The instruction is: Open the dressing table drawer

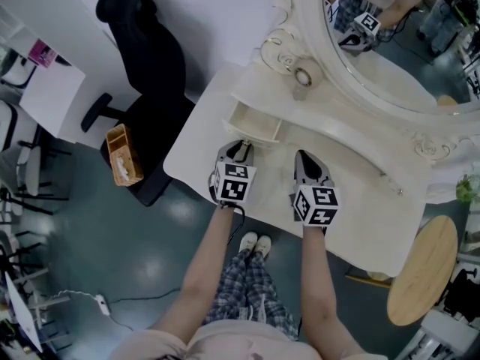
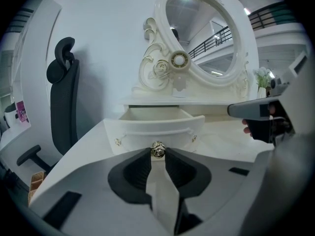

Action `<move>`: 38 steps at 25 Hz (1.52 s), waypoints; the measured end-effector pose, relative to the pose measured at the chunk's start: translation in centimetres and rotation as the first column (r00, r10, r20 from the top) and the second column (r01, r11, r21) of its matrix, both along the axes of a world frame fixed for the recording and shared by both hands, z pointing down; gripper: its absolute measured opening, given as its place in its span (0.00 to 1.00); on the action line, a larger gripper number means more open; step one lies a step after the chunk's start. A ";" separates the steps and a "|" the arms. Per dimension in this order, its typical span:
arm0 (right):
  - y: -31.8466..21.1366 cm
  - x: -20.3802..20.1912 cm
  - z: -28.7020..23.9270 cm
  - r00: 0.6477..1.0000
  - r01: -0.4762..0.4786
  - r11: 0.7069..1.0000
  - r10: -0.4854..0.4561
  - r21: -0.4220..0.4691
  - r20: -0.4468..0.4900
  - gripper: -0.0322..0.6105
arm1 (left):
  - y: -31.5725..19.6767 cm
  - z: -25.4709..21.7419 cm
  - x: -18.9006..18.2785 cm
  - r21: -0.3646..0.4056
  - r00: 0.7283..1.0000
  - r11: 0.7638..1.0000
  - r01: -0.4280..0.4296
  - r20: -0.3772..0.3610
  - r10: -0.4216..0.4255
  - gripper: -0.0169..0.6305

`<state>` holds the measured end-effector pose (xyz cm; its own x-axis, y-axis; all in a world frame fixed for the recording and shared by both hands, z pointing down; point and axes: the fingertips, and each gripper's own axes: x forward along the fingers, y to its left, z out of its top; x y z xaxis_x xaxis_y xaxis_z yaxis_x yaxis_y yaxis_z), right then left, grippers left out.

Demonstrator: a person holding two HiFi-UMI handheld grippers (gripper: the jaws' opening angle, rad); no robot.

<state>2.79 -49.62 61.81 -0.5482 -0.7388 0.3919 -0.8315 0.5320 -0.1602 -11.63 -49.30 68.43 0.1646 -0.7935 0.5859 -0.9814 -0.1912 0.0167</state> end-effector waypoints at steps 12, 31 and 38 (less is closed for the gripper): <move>0.9 0.1 0.1 1.000 -0.006 1.000 0.006 -0.006 -0.003 0.07 | 0.6 0.0 -0.1 0.013 1.000 1.000 -0.005 -0.003 0.005 0.20; 1.5 2.2 -0.9 0.999 -0.036 0.999 0.036 -0.006 0.020 0.07 | 1.7 -0.5 1.2 0.024 0.993 0.998 -0.062 -0.103 0.065 0.60; 1.8 3.6 -2.3 0.998 -0.063 0.998 0.062 0.009 0.027 0.07 | 2.2 -2.9 1.0 0.067 0.993 0.997 -0.048 -0.100 0.055 0.61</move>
